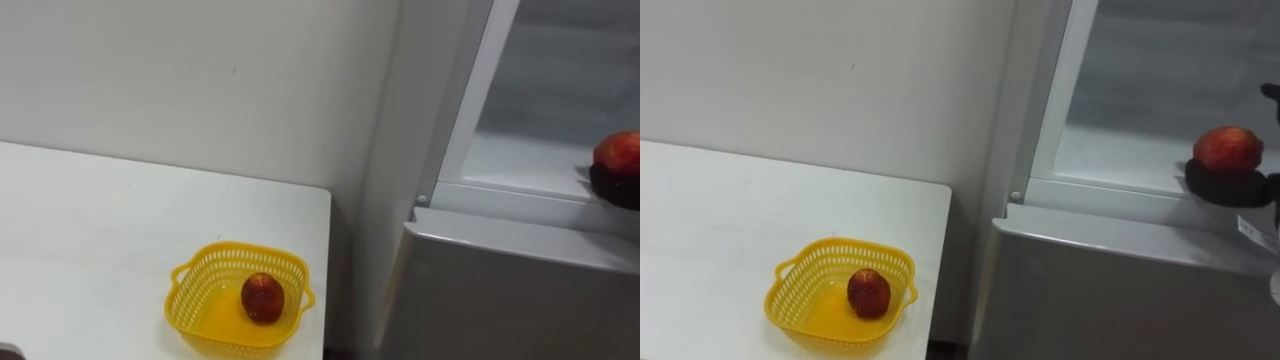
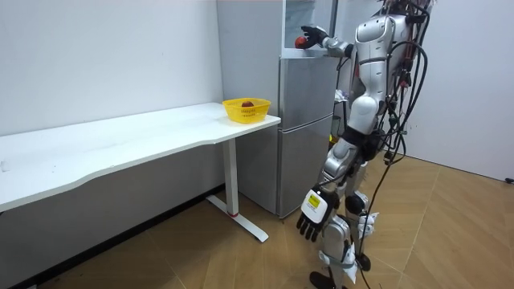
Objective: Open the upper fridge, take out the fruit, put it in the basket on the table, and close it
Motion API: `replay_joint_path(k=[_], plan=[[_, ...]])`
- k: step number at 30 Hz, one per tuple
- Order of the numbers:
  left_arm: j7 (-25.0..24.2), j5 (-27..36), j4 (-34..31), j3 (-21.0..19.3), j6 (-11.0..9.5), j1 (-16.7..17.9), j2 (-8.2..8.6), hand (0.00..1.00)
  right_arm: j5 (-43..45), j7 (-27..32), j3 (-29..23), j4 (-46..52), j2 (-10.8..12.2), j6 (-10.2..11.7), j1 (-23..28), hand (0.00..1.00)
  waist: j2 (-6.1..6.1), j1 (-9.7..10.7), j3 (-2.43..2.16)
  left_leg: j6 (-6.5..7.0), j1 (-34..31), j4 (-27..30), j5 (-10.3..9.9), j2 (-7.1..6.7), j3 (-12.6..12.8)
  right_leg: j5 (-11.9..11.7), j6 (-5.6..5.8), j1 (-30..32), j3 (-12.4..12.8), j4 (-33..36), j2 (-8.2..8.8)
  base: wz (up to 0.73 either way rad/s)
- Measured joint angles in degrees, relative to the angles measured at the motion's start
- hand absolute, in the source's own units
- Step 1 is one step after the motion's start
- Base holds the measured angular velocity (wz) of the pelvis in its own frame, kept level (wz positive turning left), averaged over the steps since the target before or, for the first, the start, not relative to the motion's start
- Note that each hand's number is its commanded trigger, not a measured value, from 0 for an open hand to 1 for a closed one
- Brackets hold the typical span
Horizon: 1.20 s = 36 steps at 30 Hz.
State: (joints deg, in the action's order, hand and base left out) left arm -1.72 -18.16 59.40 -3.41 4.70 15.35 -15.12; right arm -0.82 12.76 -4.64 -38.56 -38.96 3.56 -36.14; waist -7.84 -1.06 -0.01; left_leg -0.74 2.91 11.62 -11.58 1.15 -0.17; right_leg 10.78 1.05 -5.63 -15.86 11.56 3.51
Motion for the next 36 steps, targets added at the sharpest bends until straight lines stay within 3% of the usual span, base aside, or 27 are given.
replay_joint_path(k=[8, 22, 24, 36], plan=[[1.22, -0.01, -0.34, -0.96, 0.41, 1.23, 0.02, 0.00, -6.41, -6.90, 0.36, -6.20, -1.31, -1.38, -3.57, 0.00, -0.60, 0.56, -0.44, -0.07, 0.15, 0.21, 0.06, -0.01, -0.08, 0.00, 0.00, -0.22, -0.13, -0.07, -0.01, 0.01], [0.99, -0.05, -0.29, -1.03, 0.39, -0.07, -0.20, 0.00, -12.04, -12.81, 2.50, -8.00, -3.01, -2.40, -3.71, 0.01, -0.83, -0.51, -0.29, -0.12, 1.68, -0.36, 0.07, 0.08, 0.03, -0.04, -0.06, -1.67, -0.03, -0.88, -0.22, 0.00], [0.98, -0.05, -0.29, -1.03, 0.34, -0.37, -0.22, 0.00, -12.64, -13.25, 3.54, -8.12, -4.13, -2.40, -3.71, 0.97, -0.91, -0.83, -0.19, -0.13, 1.71, -0.35, 0.07, 0.08, 0.03, -0.04, -0.07, -1.67, -0.03, -0.89, -0.22, 0.00], [0.92, -0.04, -0.30, -1.01, 0.24, -0.54, -0.38, 0.00, -12.51, -13.44, 5.23, -7.99, -5.87, -2.15, -3.75, 1.00, -1.60, -1.07, 0.05, -0.13, 1.75, -0.34, 0.07, 0.09, 0.00, -0.04, -0.07, -1.83, -0.03, -0.90, -0.23, 0.00]])
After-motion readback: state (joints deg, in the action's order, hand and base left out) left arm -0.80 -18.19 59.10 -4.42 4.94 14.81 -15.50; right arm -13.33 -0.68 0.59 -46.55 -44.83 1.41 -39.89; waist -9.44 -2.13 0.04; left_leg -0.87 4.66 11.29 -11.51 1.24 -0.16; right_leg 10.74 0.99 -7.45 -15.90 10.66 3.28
